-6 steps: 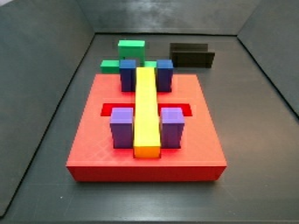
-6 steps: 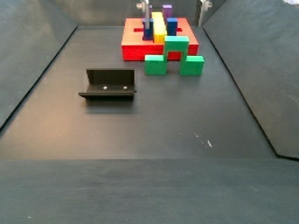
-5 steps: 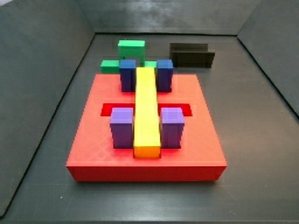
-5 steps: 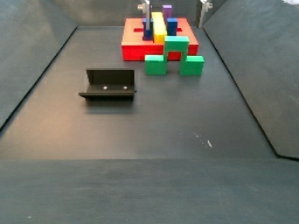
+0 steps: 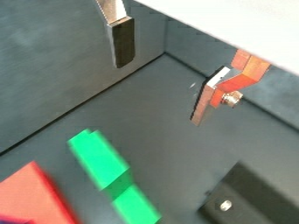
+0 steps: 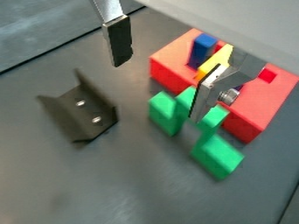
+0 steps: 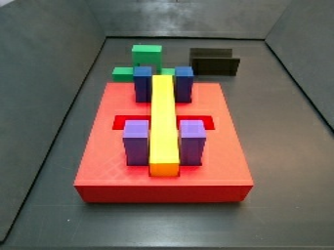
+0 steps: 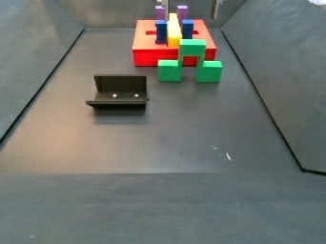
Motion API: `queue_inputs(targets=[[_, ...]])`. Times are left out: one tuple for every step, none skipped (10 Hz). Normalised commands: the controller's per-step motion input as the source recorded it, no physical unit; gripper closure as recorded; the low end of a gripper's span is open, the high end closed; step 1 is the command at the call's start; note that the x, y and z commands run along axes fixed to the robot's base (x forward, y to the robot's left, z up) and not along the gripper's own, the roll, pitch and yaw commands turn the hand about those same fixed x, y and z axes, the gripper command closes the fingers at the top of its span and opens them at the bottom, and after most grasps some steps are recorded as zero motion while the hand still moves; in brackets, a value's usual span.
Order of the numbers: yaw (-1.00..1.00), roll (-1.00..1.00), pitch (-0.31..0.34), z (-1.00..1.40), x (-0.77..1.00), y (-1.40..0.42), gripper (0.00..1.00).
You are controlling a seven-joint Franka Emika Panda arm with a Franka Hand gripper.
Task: Pick up the green object. Move up. Move to above the board. Insert the green object.
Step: Pick up the green object.
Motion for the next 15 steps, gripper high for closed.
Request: queue_inputs(targets=[[0.0, -0.22, -0.219, -0.36, -0.26, -0.73, 0.0], [0.0, -0.19, -0.237, -0.41, -0.3, -0.71, 0.0], [-0.04, -0.16, -0.244, -0.46, -0.31, -0.57, 0.0], [0.0, -0.09, -0.186, -0.34, -0.27, -0.3, 0.0], [0.0, 0.08, 0.007, 0.0, 0.0, -0.11, 0.0], [0.0, 0.18, 0.066, -0.14, 0.06, -0.1, 0.0], [0.0, 0.21, 0.059, -0.25, 0.2, -0.06, 0.0], [-0.01, 0.15, 0.003, -0.4, 0.31, -0.13, 0.0], [-0.05, 0.1, 0.0, -0.39, 0.31, -0.17, 0.0], [-0.05, 0.15, 0.0, -0.39, 0.21, -0.13, 0.0], [0.0, 0.27, 0.0, -0.36, 0.0, -0.03, 0.0], [0.0, 0.21, 0.0, -0.25, -0.15, 0.0, 0.0], [-0.03, 0.14, 0.003, -0.05, -0.26, 0.0, 0.0], [-0.07, 0.12, 0.0, -0.05, -0.28, 0.0, 0.0], [-0.06, 0.14, 0.0, -0.14, -0.14, 0.0, 0.0]])
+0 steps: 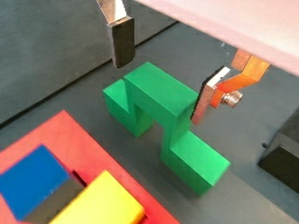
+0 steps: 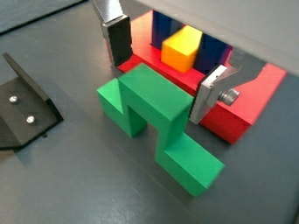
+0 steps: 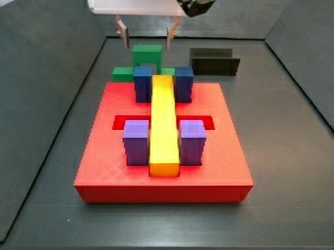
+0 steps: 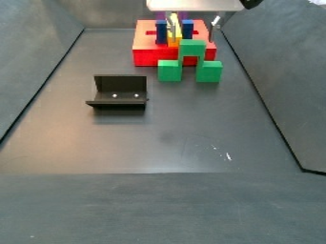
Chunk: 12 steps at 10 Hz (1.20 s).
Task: Pick up the green object. Move up. Move to above the board. Insert the green object.
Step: Pick up the green object.
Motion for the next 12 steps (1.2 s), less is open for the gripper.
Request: queue_inputs(targets=[[-0.03, 0.15, 0.0, -0.24, -0.02, 0.0, 0.0], [-0.03, 0.17, -0.014, -0.26, -0.04, -0.02, 0.0], [-0.05, 0.19, 0.0, -0.29, 0.0, 0.0, 0.0], [-0.05, 0.22, 0.0, -0.3, -0.02, 0.0, 0.0], [-0.05, 0.23, 0.0, -0.3, -0.02, 0.0, 0.0], [-0.05, 0.19, 0.0, -0.23, 0.0, 0.0, 0.0], [-0.03, 0.12, 0.0, -0.15, 0.0, 0.0, 0.0], [0.0, 0.06, 0.0, 0.0, 0.0, 0.0, 0.0], [0.0, 0.01, 0.0, 0.0, 0.0, 0.02, 0.0], [0.0, 0.0, 0.0, 0.0, 0.0, 0.02, 0.0], [-0.04, 0.0, 0.013, 0.0, 0.0, 0.07, 0.0], [-0.08, 0.0, 0.009, 0.0, 0.0, 0.06, 0.0]])
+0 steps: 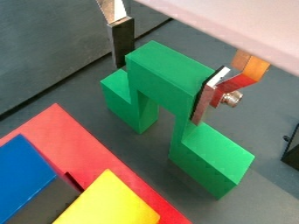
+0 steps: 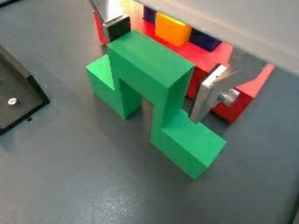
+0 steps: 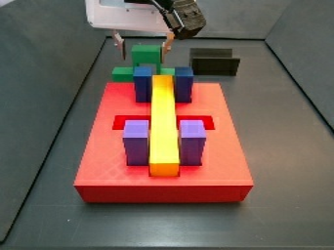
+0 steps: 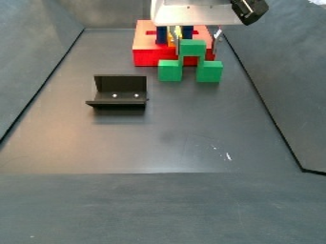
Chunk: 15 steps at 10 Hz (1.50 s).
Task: Pick up the green object. Move up. Move to above the board. Insert the green object.
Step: Pick up the green object.
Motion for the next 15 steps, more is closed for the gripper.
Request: queue_inputs(targets=[[0.0, 0.0, 0.0, 0.0, 0.0, 0.0, 0.0], [0.0, 0.0, 0.0, 0.0, 0.0, 0.0, 1.0], [0.0, 0.0, 0.0, 0.0, 0.0, 0.0, 1.0], [0.0, 0.0, 0.0, 0.0, 0.0, 0.0, 1.0], [0.0, 0.0, 0.0, 0.0, 0.0, 0.0, 1.0], [0.0, 0.0, 0.0, 0.0, 0.0, 0.0, 1.0], [0.0, 0.0, 0.0, 0.0, 0.0, 0.0, 1.0], [0.0, 0.0, 0.0, 0.0, 0.0, 0.0, 1.0], [0.0, 0.0, 0.0, 0.0, 0.0, 0.0, 1.0], [0.0, 0.0, 0.0, 0.0, 0.0, 0.0, 1.0], [0.0, 0.0, 0.0, 0.0, 0.0, 0.0, 1.0], [0.0, 0.0, 0.0, 0.0, 0.0, 0.0, 1.0], [0.0, 0.0, 0.0, 0.0, 0.0, 0.0, 1.0], [0.0, 0.0, 0.0, 0.0, 0.0, 0.0, 1.0], [0.0, 0.0, 0.0, 0.0, 0.0, 0.0, 1.0]])
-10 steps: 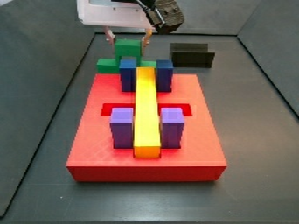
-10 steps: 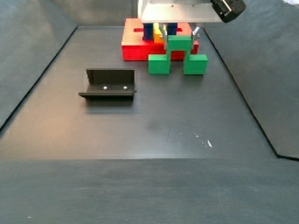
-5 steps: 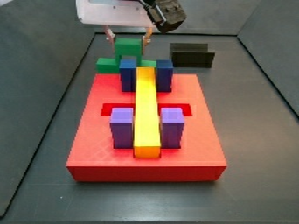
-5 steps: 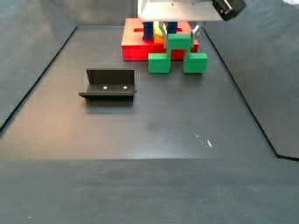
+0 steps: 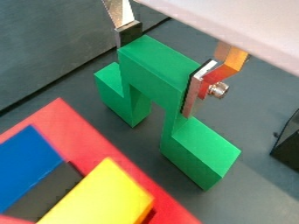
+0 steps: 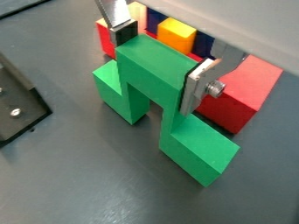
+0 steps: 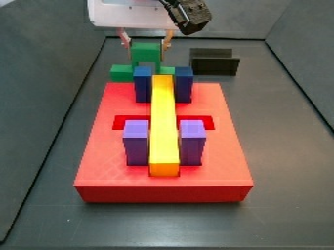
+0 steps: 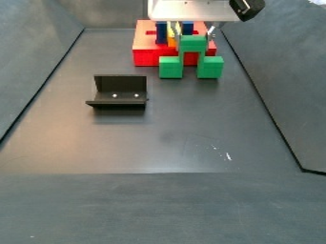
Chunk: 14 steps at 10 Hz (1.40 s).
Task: Pick up the green object. Move up. Move to above the board. Insert the green object.
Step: Pick up the green object, then move up, then move to above the board.
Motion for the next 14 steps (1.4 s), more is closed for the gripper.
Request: queue_inputs(targets=[[0.0, 0.0, 0.0, 0.0, 0.0, 0.0, 1.0], [0.0, 0.0, 0.0, 0.0, 0.0, 0.0, 1.0], [0.0, 0.0, 0.0, 0.83, 0.0, 0.0, 1.0], [0.0, -0.01, 0.009, 0.82, -0.03, -0.08, 1.0], [0.01, -0.02, 0.047, 0.66, -0.08, -0.06, 1.0], [0.01, -0.04, 0.015, 0.26, -0.03, -0.02, 1.0], [0.0, 0.0, 0.0, 1.4, 0.0, 0.0, 1.0], [0.0, 0.0, 0.02, 1.4, -0.01, 0.01, 1.0], [0.0, -0.01, 0.033, 1.4, -0.06, 0.0, 1.0], [-0.01, -0.04, 0.02, 1.4, -0.03, 0.0, 1.0], [-0.01, -0.04, 0.078, 0.91, 0.05, 0.0, 1.0], [-0.01, -0.04, 0.105, 0.6, 0.04, 0.0, 1.0], [-0.01, -0.04, 0.082, 0.34, 0.03, 0.01, 1.0], [0.0, -0.04, 0.065, 0.23, 0.03, 0.01, 1.0]])
